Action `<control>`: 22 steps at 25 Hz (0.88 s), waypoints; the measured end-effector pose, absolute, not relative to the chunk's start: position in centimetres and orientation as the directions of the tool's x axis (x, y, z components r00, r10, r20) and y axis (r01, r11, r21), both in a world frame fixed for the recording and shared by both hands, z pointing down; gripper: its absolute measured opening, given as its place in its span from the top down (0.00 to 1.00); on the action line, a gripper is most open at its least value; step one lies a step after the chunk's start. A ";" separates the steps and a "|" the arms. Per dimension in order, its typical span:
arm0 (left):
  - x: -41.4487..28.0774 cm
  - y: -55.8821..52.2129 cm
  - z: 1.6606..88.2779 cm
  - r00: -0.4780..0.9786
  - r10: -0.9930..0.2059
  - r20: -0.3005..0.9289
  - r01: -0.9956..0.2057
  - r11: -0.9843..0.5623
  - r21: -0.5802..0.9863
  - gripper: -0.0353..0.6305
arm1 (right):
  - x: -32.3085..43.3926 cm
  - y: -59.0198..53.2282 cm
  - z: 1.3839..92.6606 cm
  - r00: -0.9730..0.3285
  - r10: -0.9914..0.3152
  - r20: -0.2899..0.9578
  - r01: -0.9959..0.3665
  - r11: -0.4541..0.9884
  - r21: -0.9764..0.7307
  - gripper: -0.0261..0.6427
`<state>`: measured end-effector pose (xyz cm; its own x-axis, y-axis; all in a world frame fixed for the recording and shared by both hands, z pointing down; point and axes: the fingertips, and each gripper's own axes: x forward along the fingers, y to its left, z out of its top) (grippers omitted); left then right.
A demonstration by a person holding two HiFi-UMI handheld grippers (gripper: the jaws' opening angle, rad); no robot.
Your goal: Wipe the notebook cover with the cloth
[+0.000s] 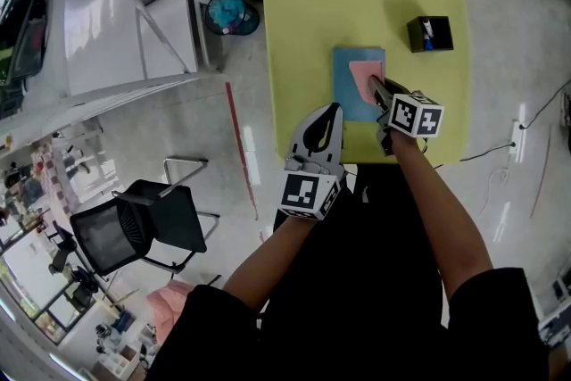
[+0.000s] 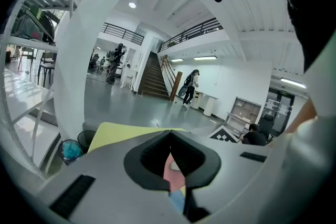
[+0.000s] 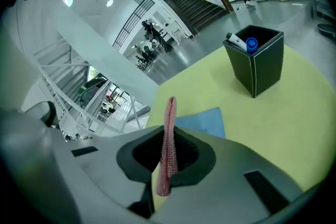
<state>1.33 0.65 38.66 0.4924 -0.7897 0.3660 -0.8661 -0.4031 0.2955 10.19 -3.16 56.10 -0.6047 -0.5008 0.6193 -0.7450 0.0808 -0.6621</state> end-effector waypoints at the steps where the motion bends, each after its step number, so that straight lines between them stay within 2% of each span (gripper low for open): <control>1: 0.7 0.7 38.6 0.493 -0.790 0.364 -0.866 -0.404 0.295 0.94 | 9.5 -2.9 55.7 -0.606 -0.509 0.611 -0.736 0.068 -0.673 0.91; 13: -5.4 3.0 39.6 0.527 -0.761 0.377 -0.845 -0.421 0.331 0.94 | 2.8 0.2 57.5 -0.570 -0.533 0.626 -0.720 -0.044 -0.693 0.91; 22: -7.0 5.1 41.8 0.584 -0.694 0.422 -0.811 -0.468 0.352 0.94 | 1.4 1.8 63.1 -0.503 -0.496 0.708 -0.743 -0.170 -0.647 0.91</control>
<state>-6.95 5.11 41.83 0.5838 -0.6938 0.4216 -0.8105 -0.4683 0.3518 1.36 1.76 63.07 -0.5028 -0.4961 0.7079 -0.7435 -0.1696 -0.6469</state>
